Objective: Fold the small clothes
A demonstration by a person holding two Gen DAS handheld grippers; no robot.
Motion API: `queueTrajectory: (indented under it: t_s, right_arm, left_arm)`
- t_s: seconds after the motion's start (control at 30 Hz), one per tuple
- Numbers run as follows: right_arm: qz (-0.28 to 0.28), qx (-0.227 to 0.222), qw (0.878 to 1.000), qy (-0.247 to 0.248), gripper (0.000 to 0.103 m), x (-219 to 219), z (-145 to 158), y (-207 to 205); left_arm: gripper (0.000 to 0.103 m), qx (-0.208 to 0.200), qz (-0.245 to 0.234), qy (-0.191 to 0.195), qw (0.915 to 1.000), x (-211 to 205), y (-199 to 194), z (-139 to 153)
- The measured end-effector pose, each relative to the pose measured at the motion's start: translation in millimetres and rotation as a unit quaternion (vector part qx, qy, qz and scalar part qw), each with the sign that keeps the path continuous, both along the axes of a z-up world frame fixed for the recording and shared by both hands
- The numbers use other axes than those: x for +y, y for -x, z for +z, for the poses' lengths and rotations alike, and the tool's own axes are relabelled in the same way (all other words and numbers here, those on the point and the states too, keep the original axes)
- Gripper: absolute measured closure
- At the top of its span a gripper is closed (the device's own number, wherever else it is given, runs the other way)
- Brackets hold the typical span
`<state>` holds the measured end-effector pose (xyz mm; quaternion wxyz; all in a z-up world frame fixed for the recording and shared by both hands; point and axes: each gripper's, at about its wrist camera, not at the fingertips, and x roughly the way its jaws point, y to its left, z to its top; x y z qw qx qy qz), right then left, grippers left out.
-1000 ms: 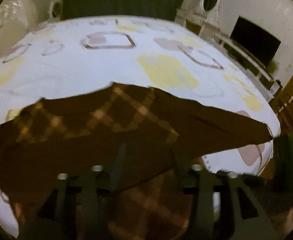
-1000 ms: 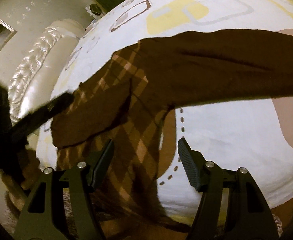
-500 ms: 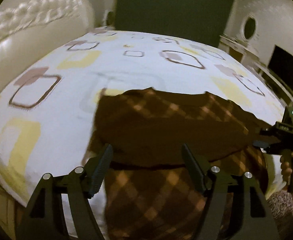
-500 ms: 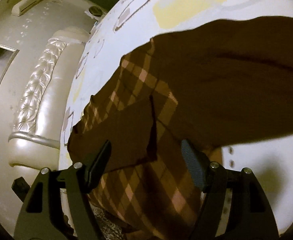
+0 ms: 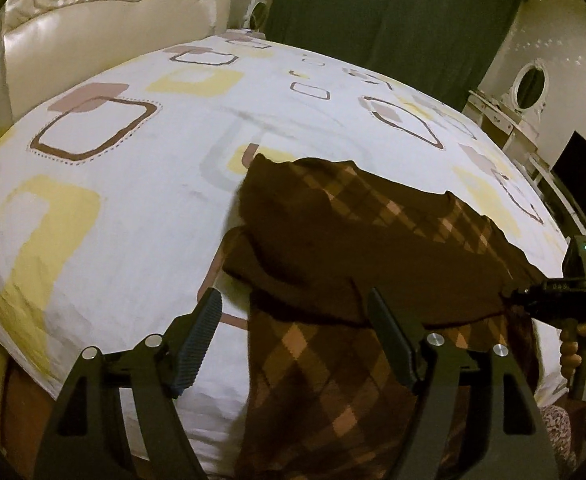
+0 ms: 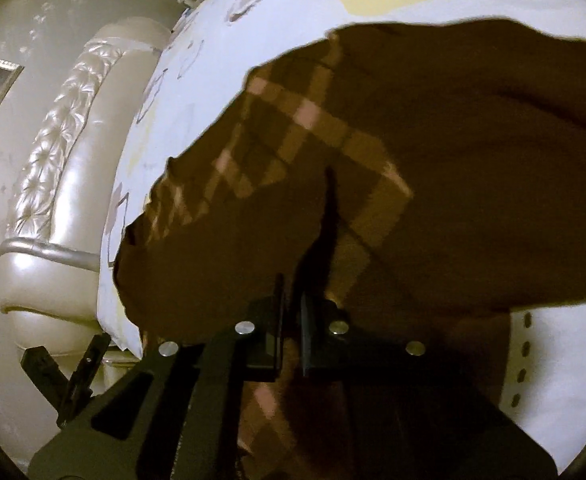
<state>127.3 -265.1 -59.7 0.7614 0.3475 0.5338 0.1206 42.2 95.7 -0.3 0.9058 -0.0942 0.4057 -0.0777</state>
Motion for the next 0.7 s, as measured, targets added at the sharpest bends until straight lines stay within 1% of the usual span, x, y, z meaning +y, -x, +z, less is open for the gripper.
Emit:
queueTrajectory:
  t_s: [0.03,0.17,0.27,0.33,0.4,0.43,0.47,0.6,0.63,0.7]
  right_arm:
    - [0.000,-0.008,1.000,-0.004,0.097,2,6,-1]
    - [0.008,-0.062,0.998,-0.028,0.098,20,56,-14]
    - [0.035,-0.110,0.993,-0.039,0.098,46,107,-29]
    - [0.057,-0.142,0.987,-0.054,0.098,67,144,-41]
    - [0.074,-0.166,0.981,-0.063,0.098,84,173,-51]
    - [0.086,-0.183,0.977,-0.070,0.098,96,195,-57]
    - [0.093,-0.193,0.974,-0.074,0.098,103,208,-60]
    - [0.126,-0.236,0.959,-0.091,0.098,135,268,-71]
    - [0.136,-0.250,0.955,-0.087,0.098,144,285,-72]
    - [0.146,-0.264,0.949,-0.086,0.098,154,304,-75]
  left_arm:
    - [0.029,-0.001,0.001,0.003,1.0000,1,0,0]
    - [0.029,-0.005,-0.005,0.010,0.9999,1,2,-1]
    - [0.029,-0.020,-0.016,0.012,0.9996,-2,7,2]
    - [0.029,-0.030,-0.026,0.010,0.9991,-7,11,3]
    - [0.029,-0.038,-0.031,0.012,0.9988,-12,14,4]
    - [0.029,-0.041,-0.031,0.013,0.9986,-13,15,4]
    - [0.029,-0.044,-0.030,0.014,0.9985,-15,16,5]
    - [0.029,-0.054,-0.012,0.033,0.9979,-18,20,4]
    - [0.029,-0.051,-0.008,0.033,0.9981,-19,19,2]
    - [0.029,-0.045,0.004,0.022,0.9987,-23,13,-1]
